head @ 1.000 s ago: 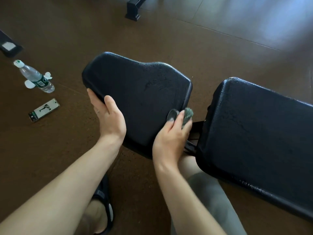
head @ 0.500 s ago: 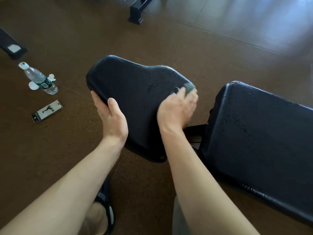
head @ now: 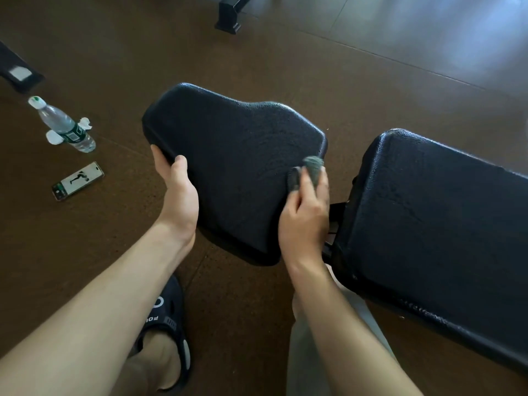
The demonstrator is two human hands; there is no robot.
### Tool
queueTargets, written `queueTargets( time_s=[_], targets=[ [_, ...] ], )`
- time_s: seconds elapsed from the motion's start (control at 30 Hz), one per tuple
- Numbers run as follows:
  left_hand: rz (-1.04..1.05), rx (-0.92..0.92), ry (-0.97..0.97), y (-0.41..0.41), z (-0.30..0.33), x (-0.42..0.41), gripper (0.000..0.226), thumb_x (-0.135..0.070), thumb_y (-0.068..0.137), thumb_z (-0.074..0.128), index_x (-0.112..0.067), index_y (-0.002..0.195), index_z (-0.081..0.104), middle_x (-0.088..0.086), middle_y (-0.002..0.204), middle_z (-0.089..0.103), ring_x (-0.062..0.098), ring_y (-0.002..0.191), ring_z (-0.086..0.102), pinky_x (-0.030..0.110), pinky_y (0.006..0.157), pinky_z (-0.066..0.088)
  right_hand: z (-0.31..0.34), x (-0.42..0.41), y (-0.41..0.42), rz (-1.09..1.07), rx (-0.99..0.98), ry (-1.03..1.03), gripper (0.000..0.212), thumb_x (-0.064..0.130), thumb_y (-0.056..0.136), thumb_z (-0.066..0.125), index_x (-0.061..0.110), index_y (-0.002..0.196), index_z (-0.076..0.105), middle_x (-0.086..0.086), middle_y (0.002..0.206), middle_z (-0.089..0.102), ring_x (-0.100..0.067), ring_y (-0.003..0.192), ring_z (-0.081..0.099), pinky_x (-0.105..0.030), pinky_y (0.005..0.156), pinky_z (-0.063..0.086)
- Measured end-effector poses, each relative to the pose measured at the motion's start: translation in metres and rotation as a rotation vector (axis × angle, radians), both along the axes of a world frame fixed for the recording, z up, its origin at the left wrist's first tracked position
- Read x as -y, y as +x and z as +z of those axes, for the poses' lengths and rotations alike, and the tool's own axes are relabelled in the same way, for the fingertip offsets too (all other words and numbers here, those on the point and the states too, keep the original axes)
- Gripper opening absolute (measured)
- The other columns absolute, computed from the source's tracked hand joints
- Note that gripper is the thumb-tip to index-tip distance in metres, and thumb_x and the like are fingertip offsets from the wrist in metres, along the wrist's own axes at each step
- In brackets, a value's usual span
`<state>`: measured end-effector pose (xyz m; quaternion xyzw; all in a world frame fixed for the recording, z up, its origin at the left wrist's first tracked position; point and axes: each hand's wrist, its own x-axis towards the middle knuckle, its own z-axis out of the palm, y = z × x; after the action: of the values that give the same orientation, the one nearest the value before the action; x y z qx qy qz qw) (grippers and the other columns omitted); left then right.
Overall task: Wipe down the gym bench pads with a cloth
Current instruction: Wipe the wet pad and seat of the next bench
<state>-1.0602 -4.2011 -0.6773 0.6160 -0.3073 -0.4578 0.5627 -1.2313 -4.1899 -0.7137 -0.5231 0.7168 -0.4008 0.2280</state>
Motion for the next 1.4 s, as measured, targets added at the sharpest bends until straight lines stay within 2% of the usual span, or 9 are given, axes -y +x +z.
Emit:
queueTargets(
  time_s=[0.2, 0.37, 0.47, 0.67, 0.83, 1.03, 1.17, 1.3, 1.4],
  targets=[
    [0.032, 0.015, 0.001, -0.003, 0.0, 0.002, 0.061, -0.033, 0.111, 0.027, -0.041, 0.162, -0.006, -0.01, 0.17, 0.014, 0.012, 0.15, 0.03, 0.044, 0.125, 0.027, 0.005, -0.074, 0.029, 0.003, 0.13, 0.01, 0.048, 0.015, 0.107, 0.047, 0.021, 0.154, 0.04, 0.011, 0.169, 0.011, -0.001, 0.154, 0.011, -0.022, 0.123, 0.016],
    [0.013, 0.026, -0.009, -0.004, 0.0, 0.0, 0.06, -0.034, 0.112, 0.025, -0.041, 0.161, -0.008, -0.009, 0.169, 0.016, 0.013, 0.148, 0.033, 0.04, 0.122, 0.03, 0.003, -0.011, 0.007, -0.088, 0.157, 0.034, 0.044, 0.013, 0.106, 0.046, 0.012, 0.149, 0.05, -0.005, 0.166, 0.027, -0.016, 0.152, 0.027, -0.014, 0.12, 0.016],
    [0.009, 0.036, -0.01, -0.004, 0.002, 0.0, 0.06, -0.034, 0.112, 0.025, -0.042, 0.16, -0.008, -0.009, 0.169, 0.016, 0.012, 0.147, 0.033, 0.039, 0.123, 0.03, 0.01, 0.043, 0.003, -0.23, 0.22, 0.146, 0.046, 0.019, 0.109, 0.037, 0.012, 0.153, 0.044, -0.01, 0.166, 0.026, -0.023, 0.152, 0.025, -0.026, 0.121, 0.017],
    [0.012, 0.03, -0.002, -0.002, 0.001, 0.0, 0.064, -0.04, 0.108, 0.028, -0.043, 0.16, -0.009, -0.008, 0.17, 0.014, 0.015, 0.149, 0.031, 0.047, 0.124, 0.028, 0.01, -0.031, 0.031, -0.135, 0.025, 0.07, 0.047, 0.018, 0.108, 0.042, 0.016, 0.154, 0.042, -0.003, 0.169, 0.015, -0.018, 0.155, 0.014, -0.007, 0.114, -0.001],
    [-0.011, 0.013, 0.017, 0.0, 0.0, -0.001, 0.067, -0.048, 0.101, 0.029, -0.048, 0.159, -0.005, -0.01, 0.17, 0.014, 0.017, 0.15, 0.031, 0.051, 0.124, 0.028, 0.011, -0.08, 0.049, 0.009, -0.124, 0.042, 0.047, 0.013, 0.105, 0.048, 0.014, 0.152, 0.045, -0.004, 0.168, 0.02, -0.018, 0.156, 0.014, -0.031, 0.124, 0.016],
    [-0.032, -0.047, 0.008, 0.004, 0.003, -0.001, 0.056, -0.043, 0.11, 0.025, -0.05, 0.158, -0.004, -0.011, 0.168, 0.02, 0.013, 0.145, 0.036, 0.047, 0.122, 0.031, 0.036, 0.053, 0.034, -0.198, -0.042, 0.214, 0.046, 0.016, 0.108, 0.036, 0.017, 0.152, 0.045, -0.008, 0.169, 0.018, -0.027, 0.154, 0.016, -0.04, 0.125, 0.015],
    [-0.018, -0.161, 0.024, 0.008, 0.006, -0.001, 0.053, -0.044, 0.11, 0.026, -0.05, 0.159, 0.005, -0.005, 0.161, 0.037, 0.016, 0.138, 0.047, 0.041, 0.112, 0.041, 0.051, 0.07, 0.09, 0.142, -0.127, -0.037, 0.043, 0.013, 0.102, 0.043, 0.012, 0.143, 0.056, -0.014, 0.164, 0.031, -0.033, 0.149, 0.029, -0.043, 0.123, 0.023],
    [-0.103, -0.421, 0.128, 0.015, 0.018, -0.01, 0.063, -0.062, 0.105, 0.027, -0.022, 0.146, 0.054, 0.005, 0.137, 0.067, 0.023, 0.126, 0.064, 0.04, 0.109, 0.048, 0.045, -0.012, 0.101, 0.51, -0.25, -0.235, 0.042, 0.01, 0.099, 0.055, 0.013, 0.141, 0.06, -0.01, 0.16, 0.039, -0.029, 0.151, 0.03, -0.044, 0.123, 0.025],
    [-0.101, -0.471, 0.12, 0.017, 0.023, -0.014, 0.064, -0.061, 0.105, 0.028, -0.02, 0.135, 0.066, 0.01, 0.132, 0.069, 0.028, 0.122, 0.066, 0.045, 0.111, 0.046, 0.031, -0.043, 0.072, 0.723, -0.336, -0.281, 0.047, 0.005, 0.095, 0.059, 0.014, 0.141, 0.06, -0.007, 0.162, 0.037, -0.026, 0.153, 0.026, -0.044, 0.124, 0.023]
  ],
)
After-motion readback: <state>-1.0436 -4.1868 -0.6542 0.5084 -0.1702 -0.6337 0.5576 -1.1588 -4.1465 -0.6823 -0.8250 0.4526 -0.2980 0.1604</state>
